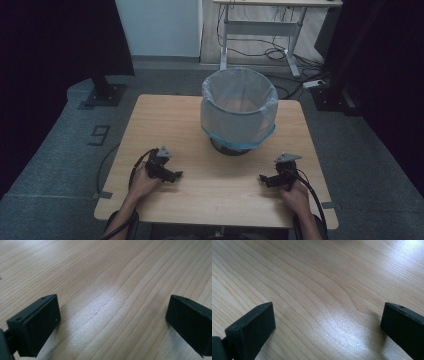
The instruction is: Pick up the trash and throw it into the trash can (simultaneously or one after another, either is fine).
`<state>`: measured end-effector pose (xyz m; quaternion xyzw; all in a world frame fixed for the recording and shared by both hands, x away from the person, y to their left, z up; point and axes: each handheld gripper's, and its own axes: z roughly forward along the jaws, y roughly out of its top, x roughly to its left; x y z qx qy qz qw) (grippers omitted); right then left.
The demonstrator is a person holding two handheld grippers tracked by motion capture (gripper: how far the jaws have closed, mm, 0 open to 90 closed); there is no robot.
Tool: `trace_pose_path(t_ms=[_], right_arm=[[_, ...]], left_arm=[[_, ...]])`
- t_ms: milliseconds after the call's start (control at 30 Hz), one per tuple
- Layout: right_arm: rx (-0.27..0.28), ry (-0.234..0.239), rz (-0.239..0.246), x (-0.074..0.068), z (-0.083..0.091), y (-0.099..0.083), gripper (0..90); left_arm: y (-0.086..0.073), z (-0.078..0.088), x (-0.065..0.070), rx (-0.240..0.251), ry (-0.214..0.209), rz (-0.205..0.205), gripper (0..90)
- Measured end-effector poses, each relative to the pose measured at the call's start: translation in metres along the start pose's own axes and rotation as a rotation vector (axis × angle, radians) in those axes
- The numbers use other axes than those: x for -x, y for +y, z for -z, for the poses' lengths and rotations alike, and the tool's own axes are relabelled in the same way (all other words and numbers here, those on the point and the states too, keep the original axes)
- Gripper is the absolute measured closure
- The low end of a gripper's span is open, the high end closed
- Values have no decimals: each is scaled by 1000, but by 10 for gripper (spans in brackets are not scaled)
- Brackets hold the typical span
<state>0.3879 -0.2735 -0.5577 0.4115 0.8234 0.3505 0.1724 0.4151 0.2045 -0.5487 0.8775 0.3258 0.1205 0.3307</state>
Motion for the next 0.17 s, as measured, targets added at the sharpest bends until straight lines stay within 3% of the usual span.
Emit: trace_pose_path(t_ms=[167], right_arm=[[2, -7, -4, -1, 0, 0, 0]], left_arm=[[0, 0, 0, 0, 0, 0, 0]])
